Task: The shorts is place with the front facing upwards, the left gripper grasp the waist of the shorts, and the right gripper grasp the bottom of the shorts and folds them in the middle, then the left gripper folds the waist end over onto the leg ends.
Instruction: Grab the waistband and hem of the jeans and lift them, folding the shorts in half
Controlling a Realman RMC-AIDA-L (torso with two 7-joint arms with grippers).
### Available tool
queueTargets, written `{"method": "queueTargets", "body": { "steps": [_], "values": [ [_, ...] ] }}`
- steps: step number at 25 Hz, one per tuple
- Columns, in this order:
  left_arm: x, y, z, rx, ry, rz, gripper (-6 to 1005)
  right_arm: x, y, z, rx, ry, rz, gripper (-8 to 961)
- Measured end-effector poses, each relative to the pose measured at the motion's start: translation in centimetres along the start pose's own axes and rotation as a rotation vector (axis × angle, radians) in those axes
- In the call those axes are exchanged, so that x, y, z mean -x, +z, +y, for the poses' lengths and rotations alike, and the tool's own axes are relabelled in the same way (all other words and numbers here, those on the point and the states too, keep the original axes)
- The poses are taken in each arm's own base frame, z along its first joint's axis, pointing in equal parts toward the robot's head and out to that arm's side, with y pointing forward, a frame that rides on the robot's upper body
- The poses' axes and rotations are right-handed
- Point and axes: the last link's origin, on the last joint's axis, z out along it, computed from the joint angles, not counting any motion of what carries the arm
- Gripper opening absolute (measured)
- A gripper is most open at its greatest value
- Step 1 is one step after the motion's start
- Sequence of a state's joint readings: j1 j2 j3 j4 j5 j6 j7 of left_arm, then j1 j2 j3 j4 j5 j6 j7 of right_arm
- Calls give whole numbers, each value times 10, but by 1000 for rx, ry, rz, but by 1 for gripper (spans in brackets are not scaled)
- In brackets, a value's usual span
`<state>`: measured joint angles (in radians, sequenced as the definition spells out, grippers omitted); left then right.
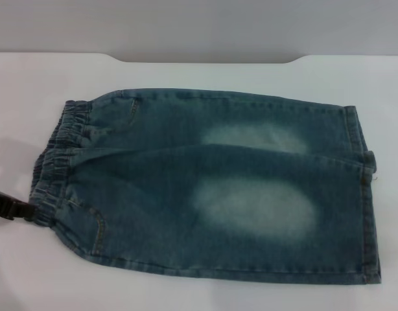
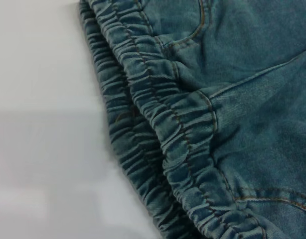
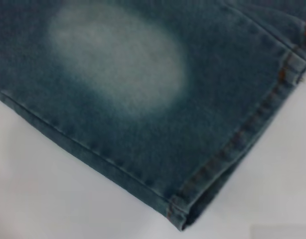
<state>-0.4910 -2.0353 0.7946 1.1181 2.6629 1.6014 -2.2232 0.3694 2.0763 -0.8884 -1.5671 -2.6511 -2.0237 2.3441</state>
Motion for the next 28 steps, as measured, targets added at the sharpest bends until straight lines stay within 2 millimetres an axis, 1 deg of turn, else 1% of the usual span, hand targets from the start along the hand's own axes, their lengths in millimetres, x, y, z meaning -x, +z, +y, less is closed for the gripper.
{"method": "queueTargets", "body": {
  "steps": [14, 19, 28],
  "values": [
    [0, 2, 3, 7, -9, 1, 29, 17, 30, 3, 54, -44, -4, 209],
    [-1, 3, 3, 7, -8, 3, 29, 19, 44, 6, 76, -60, 31, 208],
    [-1, 4, 4, 10, -4, 3, 29, 21, 50, 6, 83, -59, 47, 205]
  ]
}}
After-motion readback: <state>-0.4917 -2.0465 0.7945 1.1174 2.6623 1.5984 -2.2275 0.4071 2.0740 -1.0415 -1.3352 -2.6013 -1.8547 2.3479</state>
